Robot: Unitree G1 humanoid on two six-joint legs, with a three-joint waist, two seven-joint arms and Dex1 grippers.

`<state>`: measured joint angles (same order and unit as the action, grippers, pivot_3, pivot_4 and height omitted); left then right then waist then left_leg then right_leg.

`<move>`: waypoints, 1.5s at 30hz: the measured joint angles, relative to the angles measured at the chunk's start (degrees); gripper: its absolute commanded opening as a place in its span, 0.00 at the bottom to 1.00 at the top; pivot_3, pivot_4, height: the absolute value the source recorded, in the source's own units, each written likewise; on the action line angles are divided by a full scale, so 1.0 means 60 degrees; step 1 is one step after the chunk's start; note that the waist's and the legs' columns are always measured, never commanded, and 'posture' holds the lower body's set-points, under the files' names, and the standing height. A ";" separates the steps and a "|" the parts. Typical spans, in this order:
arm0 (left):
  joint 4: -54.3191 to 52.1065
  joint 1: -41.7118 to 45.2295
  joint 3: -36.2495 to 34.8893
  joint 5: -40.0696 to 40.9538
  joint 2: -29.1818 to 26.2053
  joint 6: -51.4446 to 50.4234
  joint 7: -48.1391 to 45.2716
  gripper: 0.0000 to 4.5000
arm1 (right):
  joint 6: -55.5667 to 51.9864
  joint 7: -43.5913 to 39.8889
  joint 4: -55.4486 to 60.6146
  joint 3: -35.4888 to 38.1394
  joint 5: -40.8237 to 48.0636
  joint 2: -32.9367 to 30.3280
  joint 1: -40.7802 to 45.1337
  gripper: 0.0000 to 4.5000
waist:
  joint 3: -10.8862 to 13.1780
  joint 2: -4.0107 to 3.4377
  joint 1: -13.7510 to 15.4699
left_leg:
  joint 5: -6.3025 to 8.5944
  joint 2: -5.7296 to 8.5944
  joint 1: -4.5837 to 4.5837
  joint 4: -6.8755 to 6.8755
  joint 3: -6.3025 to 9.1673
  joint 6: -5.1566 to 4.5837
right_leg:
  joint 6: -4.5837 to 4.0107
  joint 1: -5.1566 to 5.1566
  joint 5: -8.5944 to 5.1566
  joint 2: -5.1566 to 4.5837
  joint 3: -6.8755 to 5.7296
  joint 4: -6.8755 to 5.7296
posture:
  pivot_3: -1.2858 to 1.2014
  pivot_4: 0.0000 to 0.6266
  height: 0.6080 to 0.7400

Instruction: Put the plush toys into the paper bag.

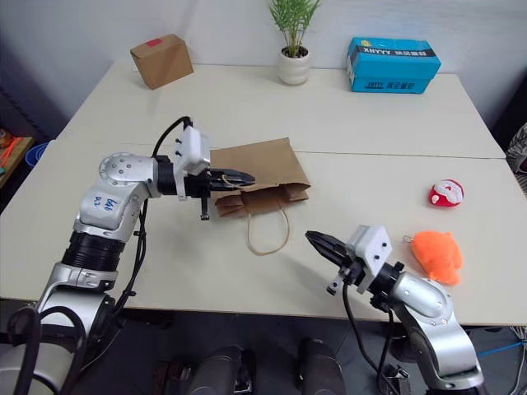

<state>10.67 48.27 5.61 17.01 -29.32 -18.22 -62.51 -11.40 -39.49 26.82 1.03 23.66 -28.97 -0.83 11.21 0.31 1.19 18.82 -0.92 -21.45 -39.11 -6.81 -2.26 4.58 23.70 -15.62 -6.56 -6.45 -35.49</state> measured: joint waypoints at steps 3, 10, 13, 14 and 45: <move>-0.0542 0.0035 -0.0064 0.0183 0.0191 -0.0806 0.0346 0.00 | -0.0379 0.0545 -0.0164 -0.0567 -0.0400 0.0518 0.0960 0.01 | 0.0004 0.0006 -0.0009 | 0.0000 0.0002 -0.0001 -0.0007 -0.0001 0.0000 | 0.0000 0.0002 0.0000 0.0002 0.0003 -0.0006 | 0.52 0.24 1.00; -0.1342 0.0078 -0.0371 0.0873 0.1172 -0.2668 0.1671 0.00 | -0.0541 0.1548 -0.2539 -0.1901 -0.1977 0.1882 0.3254 0.01 | 0.0004 0.0009 -0.0089 | -0.0002 0.0002 -0.0011 -0.0007 0.0003 0.0002 | -0.0001 0.0007 -0.0001 0.0002 0.0001 -0.0006 | 0.52 0.24 1.00; -0.1840 0.0065 -0.0356 0.1106 0.1160 -0.2969 0.1639 0.00 | -0.0433 0.1936 -0.3730 -0.2116 -0.2558 0.2359 0.3937 0.01 | 0.0004 0.0009 -0.0200 | -0.0002 0.0003 -0.0016 -0.0005 0.0001 0.0003 | 0.0000 0.0012 -0.0001 0.0002 0.0003 -0.0004 | 0.52 0.24 1.00; -0.1969 0.0054 -0.0350 0.1181 0.1165 -0.3041 0.1635 0.00 | -0.0418 0.2083 -0.4079 -0.2155 -0.2698 0.2466 0.4135 0.01 | 0.0004 0.0008 -0.0220 | -0.0002 0.0004 -0.0017 -0.0005 -0.0002 0.0003 | 0.0000 0.0013 -0.0001 0.0001 0.0004 -0.0004 | 0.52 0.24 1.00; -0.1296 0.0676 -0.2124 0.3460 0.1665 -0.2823 0.1305 0.00 | -0.2580 0.1638 -0.5155 -0.2082 -0.3097 0.2986 0.4945 0.01 | 0.0002 0.0009 -0.0306 | -0.0004 -0.0001 -0.0006 0.0000 0.0002 0.0022 | -0.0001 0.0008 -0.0002 0.0003 0.0008 -0.0006 | 0.52 0.24 1.00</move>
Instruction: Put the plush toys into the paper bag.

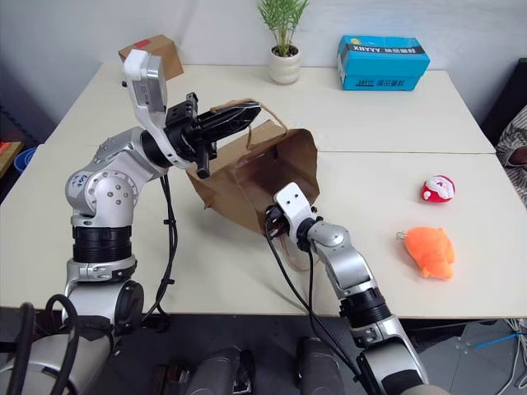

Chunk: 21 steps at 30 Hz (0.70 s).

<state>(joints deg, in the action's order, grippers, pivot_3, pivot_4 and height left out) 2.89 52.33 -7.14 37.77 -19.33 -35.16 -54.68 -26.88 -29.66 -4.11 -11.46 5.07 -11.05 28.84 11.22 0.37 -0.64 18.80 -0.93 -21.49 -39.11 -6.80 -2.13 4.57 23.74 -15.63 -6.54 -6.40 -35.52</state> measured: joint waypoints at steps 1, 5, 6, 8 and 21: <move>-0.0057 -0.0092 0.0162 -0.0036 -0.0021 0.0091 -0.0062 0.00 | -0.0058 -0.0245 0.0192 0.0120 0.0343 0.0041 -0.0207 0.04 | 0.0000 0.0000 0.0006 | 0.0001 0.0000 0.0000 0.0004 0.0000 0.0001 | 0.0000 0.0000 0.0000 0.0004 0.0001 0.0002 | 0.52 0.24 1.00; -0.0293 -0.0872 0.0570 -0.0190 0.0065 0.0260 -0.0007 0.00 | -0.0079 -0.0991 0.1514 0.0325 0.1159 -0.0397 -0.1024 0.29 | 0.0002 -0.0001 0.0004 | 0.0002 0.0002 -0.0006 0.0011 -0.0003 0.0001 | 0.0000 0.0006 0.0000 0.0001 0.0003 0.0009 | 0.52 0.24 1.00; -0.0343 -0.1033 0.0615 -0.0191 0.0082 0.0282 0.0021 0.00 | -0.0006 -0.1099 0.1885 0.0550 0.1280 -0.0615 -0.1219 0.35 | 0.0001 -0.0001 0.0031 | 0.0003 0.0002 -0.0006 0.0010 -0.0002 0.0001 | 0.0000 0.0006 0.0000 0.0000 0.0002 0.0008 | 0.52 0.24 1.00; -0.0372 -0.1211 0.0632 -0.0221 0.0086 0.0390 0.0081 0.00 | 0.0169 -0.1518 0.2817 0.1049 0.1694 -0.1207 -0.1751 0.51 | 0.0001 -0.0001 0.0101 | 0.0005 0.0002 -0.0006 0.0009 0.0001 -0.0001 | 0.0000 0.0005 0.0000 -0.0001 0.0001 0.0013 | 0.52 0.24 1.00; 0.0017 -0.1397 0.1316 -0.0607 -0.0193 0.0956 -0.0778 0.00 | 0.1298 -0.2548 0.7079 0.6625 0.4390 -0.2917 -0.7865 0.99 | 0.0002 0.0001 0.0303 | 0.0024 0.0000 0.0009 0.0020 -0.0005 -0.0008 | 0.0005 -0.0012 0.0002 0.0011 0.0002 0.0062 | 0.52 0.24 1.00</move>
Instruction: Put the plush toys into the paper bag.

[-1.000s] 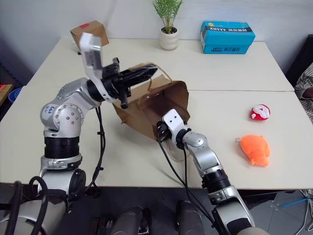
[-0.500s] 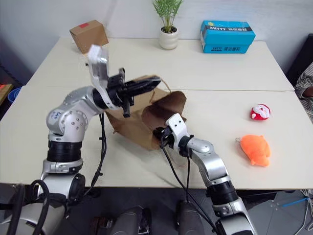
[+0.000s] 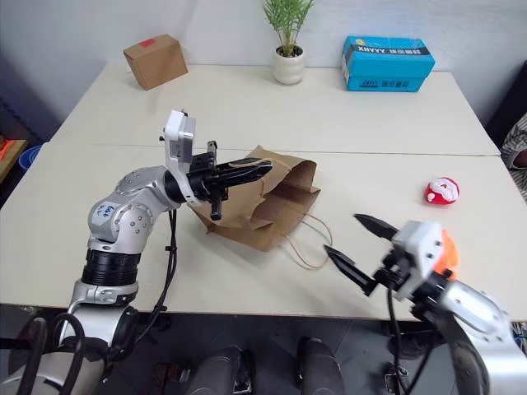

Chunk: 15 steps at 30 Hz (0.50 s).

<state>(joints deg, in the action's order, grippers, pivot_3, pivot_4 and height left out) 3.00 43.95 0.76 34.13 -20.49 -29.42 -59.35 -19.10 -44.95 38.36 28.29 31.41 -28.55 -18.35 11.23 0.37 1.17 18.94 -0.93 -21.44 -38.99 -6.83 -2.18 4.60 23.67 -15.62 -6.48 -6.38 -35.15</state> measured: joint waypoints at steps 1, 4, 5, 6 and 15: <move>0.0036 0.0002 0.0046 -0.0077 -0.0049 0.0062 -0.0081 0.00 | 0.0368 -0.0003 -0.0071 0.0657 -0.0099 0.0197 -0.0717 0.99 | 0.0000 0.0000 0.0056 | 0.0000 0.0000 -0.0001 0.0005 0.0003 0.0000 | 0.0000 -0.0003 0.0000 0.0007 -0.0004 0.0013 | 0.52 0.24 1.00; 0.0051 0.0022 0.0043 -0.0135 -0.0173 0.0222 -0.0221 0.00 | 0.2054 -0.0070 -0.0966 0.1946 -0.0913 0.1009 -0.2626 0.99 | 0.0000 0.0001 0.0102 | 0.0009 0.0002 0.0001 0.0005 0.0002 -0.0008 | 0.0005 -0.0012 0.0001 0.0005 -0.0003 0.0039 | 0.52 0.24 1.00; 0.0042 0.0026 0.0037 -0.0135 -0.0271 0.0249 -0.0279 0.00 | 0.2623 0.0034 -0.1615 0.2301 -0.1338 0.1259 -0.3114 0.99 | 0.0000 0.0001 0.0061 | 0.0018 0.0003 0.0001 0.0005 -0.0009 -0.0019 | 0.0017 -0.0012 0.0007 0.0003 0.0008 0.0049 | 0.52 0.24 1.00; 0.0044 0.0026 0.0021 -0.0136 -0.0374 0.0255 -0.0319 0.00 | 0.2892 0.0139 -0.2029 0.2500 -0.1582 0.1326 -0.3221 0.99 | 0.0000 0.0000 0.0038 | 0.0025 0.0006 0.0005 0.0003 -0.0019 -0.0026 | 0.0023 -0.0013 0.0011 -0.0001 0.0020 0.0048 | 0.52 0.24 1.00; 0.0003 0.0092 0.0037 -0.0204 -0.0579 0.0402 -0.0461 0.00 | 0.2561 0.0290 -0.4302 0.1930 -0.2634 -0.1479 -0.1262 0.99 | -0.0003 -0.0009 -0.0253 | 0.0037 -0.0031 0.0048 0.0002 -0.0032 0.0021 | -0.0013 -0.0008 -0.0006 -0.0014 0.0056 0.0011 | 0.52 0.24 1.00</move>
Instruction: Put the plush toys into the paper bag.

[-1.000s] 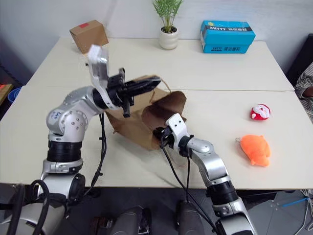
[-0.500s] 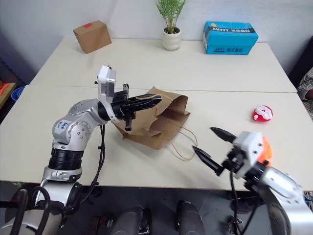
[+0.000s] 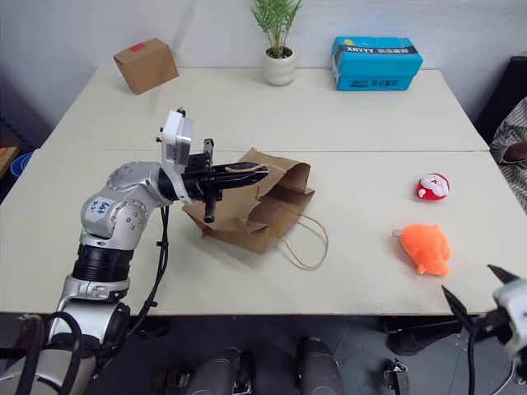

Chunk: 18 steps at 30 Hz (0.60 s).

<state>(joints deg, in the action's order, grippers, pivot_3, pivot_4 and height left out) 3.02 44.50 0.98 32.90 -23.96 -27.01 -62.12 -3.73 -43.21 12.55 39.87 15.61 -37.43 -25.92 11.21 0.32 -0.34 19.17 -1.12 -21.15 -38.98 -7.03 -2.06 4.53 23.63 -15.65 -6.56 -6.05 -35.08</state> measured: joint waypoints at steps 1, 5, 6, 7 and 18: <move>-0.0003 0.0001 -0.0004 0.0000 -0.0002 0.0000 0.0012 0.00 | -0.0263 -0.0033 -0.0495 -0.0288 -0.0070 -0.0339 0.0471 0.99 | 0.0000 0.0000 0.0035 | -0.0008 -0.0003 -0.0001 -0.0002 -0.0001 0.0005 | -0.0006 0.0001 -0.0003 0.0004 -0.0005 -0.0003 | 0.52 0.24 1.00; -0.0037 -0.0013 0.0001 -0.0015 -0.0020 0.0000 0.0050 0.00 | -0.1357 -0.0315 -0.2149 -0.1417 -0.0088 -0.1126 0.2332 0.78 | 0.0001 -0.0001 0.0073 | -0.0020 -0.0001 -0.0011 -0.0014 0.0000 -0.0009 | -0.0005 -0.0001 -0.0003 0.0002 -0.0013 -0.0001 | 0.52 0.24 1.00; -0.0049 -0.0019 -0.0002 -0.0019 -0.0036 0.0000 0.0057 0.00 | -0.1518 -0.0394 -0.2452 -0.1639 -0.0056 -0.1207 0.2758 0.71 | 0.0001 0.0000 0.0079 | -0.0021 0.0000 -0.0010 -0.0017 0.0001 -0.0011 | -0.0001 -0.0005 -0.0001 0.0002 -0.0014 -0.0001 | 0.52 0.24 1.00; -0.0061 -0.0018 0.0004 -0.0026 -0.0044 0.0000 0.0062 0.00 | -0.1624 -0.0464 -0.2687 -0.1796 -0.0053 -0.1292 0.3077 0.63 | 0.0001 0.0000 0.0083 | -0.0023 0.0004 -0.0012 -0.0020 0.0001 -0.0015 | 0.0003 -0.0006 0.0002 0.0001 -0.0014 0.0000 | 0.52 0.24 1.00; -0.0049 0.0060 -0.0005 0.0017 -0.0139 -0.0098 -0.0003 0.00 | -0.1927 -0.3120 -0.2129 -0.2214 0.2005 -0.1443 0.3878 0.01 | 0.0001 0.0000 0.0089 | -0.0025 0.0006 -0.0014 -0.0020 0.0004 -0.0019 | 0.0015 -0.0010 0.0008 0.0002 -0.0018 -0.0003 | 0.52 0.24 1.00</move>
<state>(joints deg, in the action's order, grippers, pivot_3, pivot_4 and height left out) 2.72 44.86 0.95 33.01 -24.79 -27.60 -62.14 -15.30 -61.93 -0.22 26.59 27.64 -46.09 -2.65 11.21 0.32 0.19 19.02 -1.08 -21.23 -39.10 -7.00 -2.17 4.61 23.56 -15.60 -6.55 -6.15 -35.10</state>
